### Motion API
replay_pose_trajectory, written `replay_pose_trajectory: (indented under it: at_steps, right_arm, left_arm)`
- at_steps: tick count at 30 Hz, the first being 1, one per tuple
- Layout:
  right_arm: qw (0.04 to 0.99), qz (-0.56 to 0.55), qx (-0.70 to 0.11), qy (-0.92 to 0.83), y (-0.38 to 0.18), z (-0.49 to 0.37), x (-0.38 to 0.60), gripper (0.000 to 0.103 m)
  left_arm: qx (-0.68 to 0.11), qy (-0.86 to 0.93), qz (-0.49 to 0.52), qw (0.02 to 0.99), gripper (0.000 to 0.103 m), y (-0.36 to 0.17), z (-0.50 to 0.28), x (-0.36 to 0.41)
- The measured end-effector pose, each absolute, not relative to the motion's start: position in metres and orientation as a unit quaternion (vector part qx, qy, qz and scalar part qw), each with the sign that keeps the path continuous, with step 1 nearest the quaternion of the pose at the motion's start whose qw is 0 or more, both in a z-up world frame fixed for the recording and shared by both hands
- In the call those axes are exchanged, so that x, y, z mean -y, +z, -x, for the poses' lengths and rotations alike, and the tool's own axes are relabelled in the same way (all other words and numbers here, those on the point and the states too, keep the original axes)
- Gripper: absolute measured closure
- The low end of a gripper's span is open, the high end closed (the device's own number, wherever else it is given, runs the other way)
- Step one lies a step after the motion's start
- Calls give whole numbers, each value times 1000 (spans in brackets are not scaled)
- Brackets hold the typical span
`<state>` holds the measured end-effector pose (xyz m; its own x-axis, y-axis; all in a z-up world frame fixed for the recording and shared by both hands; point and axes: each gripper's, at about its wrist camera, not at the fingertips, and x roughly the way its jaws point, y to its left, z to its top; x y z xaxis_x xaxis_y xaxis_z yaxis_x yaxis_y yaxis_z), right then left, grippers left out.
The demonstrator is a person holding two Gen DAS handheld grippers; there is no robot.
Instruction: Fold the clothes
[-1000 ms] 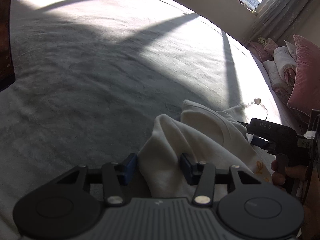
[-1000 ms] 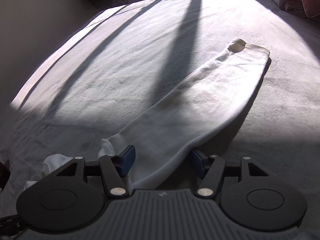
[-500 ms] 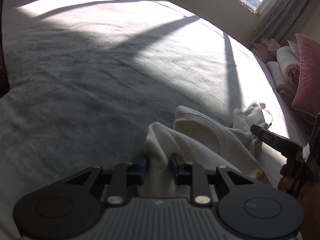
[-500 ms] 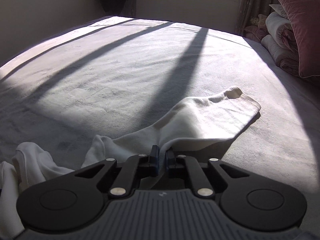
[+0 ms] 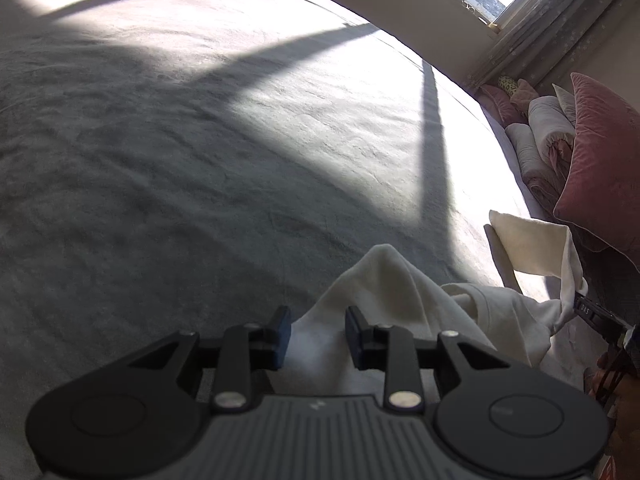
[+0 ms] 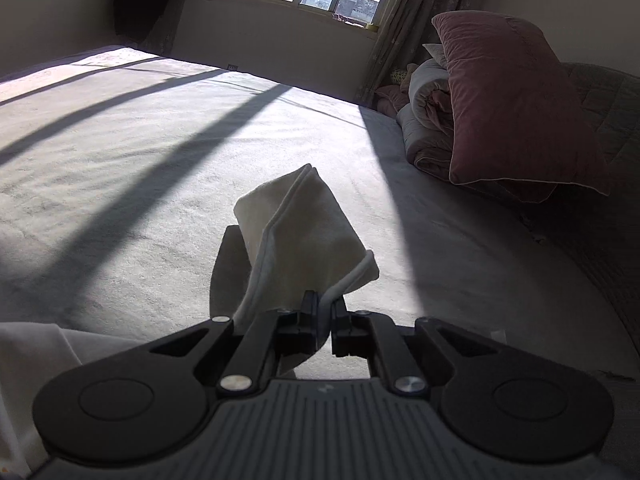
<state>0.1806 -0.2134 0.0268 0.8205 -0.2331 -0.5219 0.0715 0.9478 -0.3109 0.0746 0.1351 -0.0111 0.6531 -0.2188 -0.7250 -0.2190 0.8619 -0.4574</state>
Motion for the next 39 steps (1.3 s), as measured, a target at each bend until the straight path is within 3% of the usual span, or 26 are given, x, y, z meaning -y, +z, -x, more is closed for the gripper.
replay_pose_trajectory:
  at_steps: [7, 15, 22, 25, 29, 32, 34, 36, 39]
  right_arm:
    - [925, 120, -320, -164, 15, -173, 276, 96]
    - [915, 34, -363, -173, -5, -146, 307, 95]
    - [929, -52, -343, -131, 7, -87, 301, 83]
    - [930, -93, -344, -95, 8, -62, 294, 65]
    - [929, -137, -344, -33, 10, -36, 279, 65]
    - [928, -167, -332, -4, 12, -26, 269, 64]
    - [923, -192, -334, 19, 12, -28, 264, 63]
    - [915, -212, -340, 41, 10, -34, 261, 63]
    - [908, -218, -352, 54, 6, -38, 256, 63]
  left_arm:
    - [-427, -29, 261, 865, 67, -14, -79, -124]
    - [-466, -74, 252, 845, 35, -23, -83, -109]
    - [-491, -88, 218, 839, 35, -22, -70, -107]
    - [-491, -84, 220, 839, 35, -22, -63, -112]
    - [-489, -80, 223, 839, 35, -22, -59, -112]
    - [-484, -74, 231, 841, 38, -26, -55, -108]
    - [-472, -59, 229, 849, 52, -27, -50, -104]
    - [-463, -53, 247, 850, 91, -30, -45, -103]
    - [-437, -19, 264, 859, 98, -29, -38, -104]
